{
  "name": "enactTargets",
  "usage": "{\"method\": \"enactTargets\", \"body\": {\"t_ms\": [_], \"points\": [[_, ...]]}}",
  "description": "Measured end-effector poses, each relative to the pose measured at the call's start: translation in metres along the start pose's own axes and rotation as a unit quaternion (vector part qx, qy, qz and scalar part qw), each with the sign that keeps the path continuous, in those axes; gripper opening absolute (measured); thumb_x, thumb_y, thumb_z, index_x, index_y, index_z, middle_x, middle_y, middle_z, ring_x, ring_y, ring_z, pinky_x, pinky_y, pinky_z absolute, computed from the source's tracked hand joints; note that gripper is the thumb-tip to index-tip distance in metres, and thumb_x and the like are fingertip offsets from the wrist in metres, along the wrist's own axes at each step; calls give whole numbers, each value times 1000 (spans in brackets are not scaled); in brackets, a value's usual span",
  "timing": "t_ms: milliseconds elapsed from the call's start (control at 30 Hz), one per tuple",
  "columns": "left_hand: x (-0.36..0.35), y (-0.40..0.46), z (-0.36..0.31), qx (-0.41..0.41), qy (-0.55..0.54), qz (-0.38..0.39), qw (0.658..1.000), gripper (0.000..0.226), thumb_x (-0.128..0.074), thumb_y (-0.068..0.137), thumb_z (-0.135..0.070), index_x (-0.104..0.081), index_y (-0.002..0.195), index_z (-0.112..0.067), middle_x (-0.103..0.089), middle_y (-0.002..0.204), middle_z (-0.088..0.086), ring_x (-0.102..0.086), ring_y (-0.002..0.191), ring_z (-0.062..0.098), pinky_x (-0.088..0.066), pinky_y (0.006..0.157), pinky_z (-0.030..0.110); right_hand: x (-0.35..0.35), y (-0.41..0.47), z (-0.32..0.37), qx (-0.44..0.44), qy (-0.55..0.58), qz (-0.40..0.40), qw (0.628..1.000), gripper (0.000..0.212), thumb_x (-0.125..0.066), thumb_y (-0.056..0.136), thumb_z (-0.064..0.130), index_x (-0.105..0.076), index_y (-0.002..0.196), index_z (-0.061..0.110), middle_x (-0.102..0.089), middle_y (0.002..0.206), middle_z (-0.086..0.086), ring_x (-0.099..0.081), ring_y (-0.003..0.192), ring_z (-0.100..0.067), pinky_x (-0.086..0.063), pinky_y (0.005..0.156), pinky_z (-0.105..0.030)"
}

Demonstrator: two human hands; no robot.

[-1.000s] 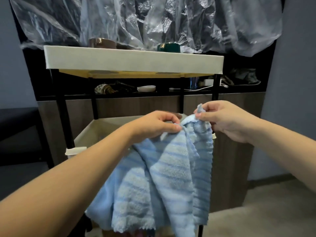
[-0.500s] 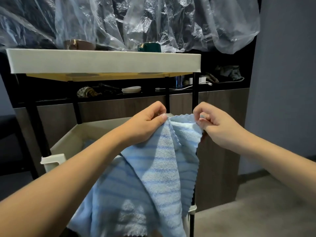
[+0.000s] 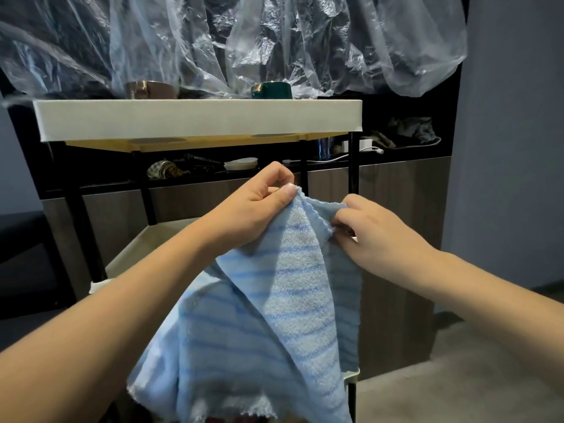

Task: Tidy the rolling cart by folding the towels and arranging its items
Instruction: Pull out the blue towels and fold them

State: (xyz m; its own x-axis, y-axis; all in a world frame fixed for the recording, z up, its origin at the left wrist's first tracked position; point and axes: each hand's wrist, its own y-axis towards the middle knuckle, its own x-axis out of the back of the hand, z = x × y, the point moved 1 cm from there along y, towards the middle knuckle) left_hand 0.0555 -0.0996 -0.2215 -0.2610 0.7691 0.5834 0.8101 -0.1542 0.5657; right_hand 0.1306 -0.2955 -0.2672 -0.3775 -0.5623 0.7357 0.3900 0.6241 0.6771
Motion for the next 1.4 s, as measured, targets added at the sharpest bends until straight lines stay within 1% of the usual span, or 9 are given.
{"method": "enactTargets", "body": {"t_ms": [133,300,367,500,767,867,1067,1167,1400], "points": [[3,-6,2,16,-3,36,999,13,-48,102,-26,-49,89,-23,-42,73,3,-37,67,12,-33,59,22,-1,2,-1,-35,62,10,997,8,-63,87,26,-61,93,20,-47,90,9,-50,79,-9,-37,70,-21],[3,-8,8,43,41,5,998,14,-54,99,-29,-56,86,-25,-56,69,-20,-46,63,-5,-39,59,10,-2,0,9,-11,200,70,977,21,-59,80,7,-51,80,26,-47,90,13,-50,79,-4,-40,67,-15],[2,-7,9,41,42,-18,998,14,-55,99,-28,-55,85,-23,-54,68,-18,-45,62,-5,-38,58,10,-5,0,11,-19,210,115,971,7,-52,76,17,-53,78,23,-46,91,12,-50,78,-7,-45,67,-24],[-1,-5,8,46,15,-24,999,16,-53,100,-24,-53,84,-21,-52,64,-17,-43,58,-5,-37,55,10,-12,3,10,-8,216,148,965,41,-54,85,52,-60,88,12,-48,97,8,-49,92,-6,-45,79,-24],[13,-21,-1,87,149,35,984,26,-62,93,-39,-58,85,-15,-53,66,-9,-44,56,3,-40,54,22,9,24,-9,-126,432,48,892,28,-52,87,17,-52,61,9,-46,60,1,-43,59,-12,-38,58,-24],[11,-26,-29,86,290,126,945,41,-64,88,-49,-61,85,-8,-62,83,8,-57,73,19,-48,70,41,19,41,-12,-124,355,24,926,31,-50,88,14,-43,60,3,-35,58,-7,-32,52,-16,-27,49,-27],[3,-45,-100,52,365,88,925,47,-64,85,-48,-50,68,-7,-55,68,7,-54,68,26,-46,63,35,57,77,-18,-112,158,-39,980,43,-50,94,16,-36,54,16,-37,55,1,-32,53,-12,-28,53,-31],[5,-61,-117,13,379,54,924,41,-63,85,-47,-60,74,-8,-56,91,4,-57,84,24,-49,78,38,73,90,-20,-139,69,-50,987,40,-47,96,19,-41,59,9,-49,65,-12,-44,65,-24,-28,59,-33],[24,-95,-134,-35,41,24,998,39,-72,78,-30,-61,82,7,-58,78,17,-57,72,18,-46,69,34,72,93,10,-106,-61,-8,992,26,-43,89,3,-32,68,15,-56,84,-19,-51,76,-36,-39,63,-40]]}}
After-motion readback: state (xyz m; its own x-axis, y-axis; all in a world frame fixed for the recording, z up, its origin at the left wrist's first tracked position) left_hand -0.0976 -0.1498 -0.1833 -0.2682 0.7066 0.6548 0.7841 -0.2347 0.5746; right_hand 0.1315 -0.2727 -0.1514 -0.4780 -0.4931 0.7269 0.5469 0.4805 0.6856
